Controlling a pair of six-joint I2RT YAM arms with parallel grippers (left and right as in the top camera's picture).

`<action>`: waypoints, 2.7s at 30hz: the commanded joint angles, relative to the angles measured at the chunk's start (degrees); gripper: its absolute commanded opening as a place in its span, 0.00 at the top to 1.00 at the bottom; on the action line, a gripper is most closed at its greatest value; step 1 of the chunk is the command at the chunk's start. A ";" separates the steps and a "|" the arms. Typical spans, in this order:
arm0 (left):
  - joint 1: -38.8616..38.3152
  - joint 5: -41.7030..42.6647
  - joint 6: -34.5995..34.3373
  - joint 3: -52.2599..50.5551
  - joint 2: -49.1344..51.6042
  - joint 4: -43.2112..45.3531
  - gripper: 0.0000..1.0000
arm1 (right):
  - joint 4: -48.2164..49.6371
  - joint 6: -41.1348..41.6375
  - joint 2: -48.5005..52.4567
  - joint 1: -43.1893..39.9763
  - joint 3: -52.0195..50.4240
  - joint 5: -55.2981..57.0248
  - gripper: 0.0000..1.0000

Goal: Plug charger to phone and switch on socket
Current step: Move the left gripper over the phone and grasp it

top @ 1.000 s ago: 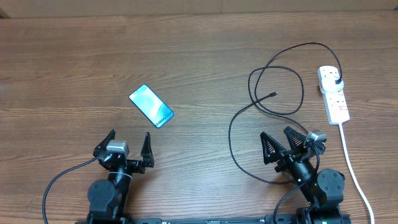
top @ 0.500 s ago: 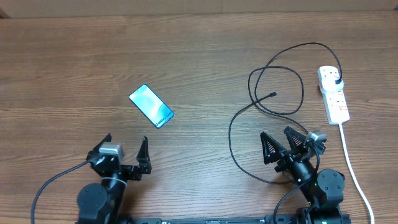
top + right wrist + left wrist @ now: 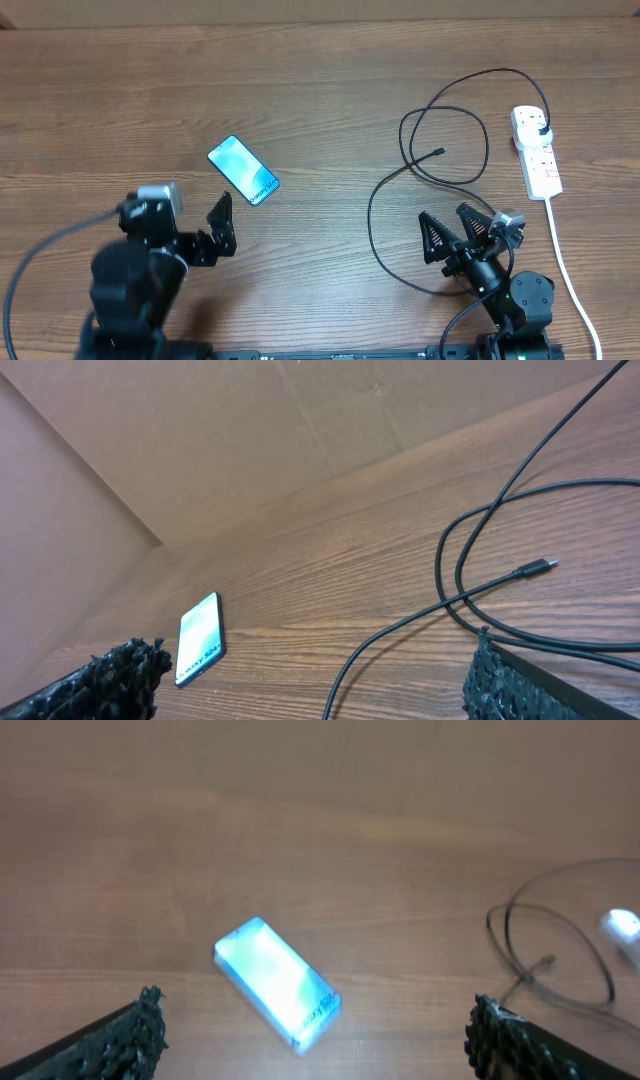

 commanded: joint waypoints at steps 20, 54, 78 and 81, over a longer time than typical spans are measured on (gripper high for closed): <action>0.55 17.49 -13.46 31.95 45.59 -21.73 0.00 | 0.39 -0.17 0.00 0.26 -0.57 0.57 0.00; -1.25 2.21 -38.38 60.92 93.46 -38.62 0.00 | 0.39 -0.17 0.00 0.26 -0.57 0.57 0.00; -1.44 -0.63 -38.58 58.36 100.98 -32.13 0.00 | 0.39 -0.17 0.00 0.26 -0.57 0.57 0.00; -1.44 -0.63 -38.60 57.90 100.98 -31.78 0.00 | 0.39 -0.17 0.00 0.26 -0.57 0.57 0.00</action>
